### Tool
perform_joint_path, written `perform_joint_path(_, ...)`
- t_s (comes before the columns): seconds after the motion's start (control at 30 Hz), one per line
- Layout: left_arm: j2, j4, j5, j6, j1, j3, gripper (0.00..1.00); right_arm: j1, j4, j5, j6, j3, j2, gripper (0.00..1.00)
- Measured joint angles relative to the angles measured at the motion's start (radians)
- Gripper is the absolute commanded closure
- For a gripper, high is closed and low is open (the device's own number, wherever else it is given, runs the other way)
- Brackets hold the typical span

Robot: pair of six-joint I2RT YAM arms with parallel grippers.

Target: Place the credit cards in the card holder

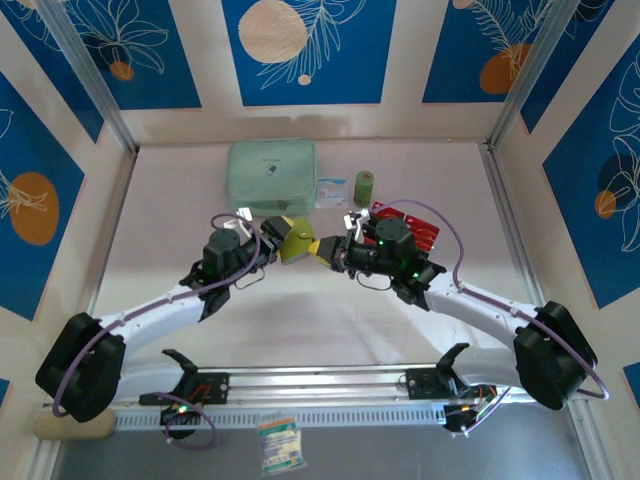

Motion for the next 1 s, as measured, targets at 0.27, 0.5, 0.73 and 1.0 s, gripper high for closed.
perform_joint_path(0.27, -0.018, 0.006, -0.016, 0.024, 0.000, -0.002, 0.84, 0.000, 0.018, 0.003, 0.000, -0.004, 0.000, 1.00)
perform_joint_path(0.5, -0.018, 0.016, -0.013, 0.059, -0.003, -0.002, 1.00, -0.013, -0.092, 0.007, -0.066, -0.002, -0.001, 0.58)
perform_joint_path(0.73, -0.018, -0.052, 0.060, 0.202, -0.003, 0.007, 1.00, -0.066, -0.501, 0.127, -0.296, 0.021, -0.105, 0.41)
perform_joint_path(1.0, -0.017, -0.164, 0.111, 0.319, -0.003, 0.035, 1.00, -0.040, -0.776, 0.259, -0.516, 0.249, -0.093, 0.33)
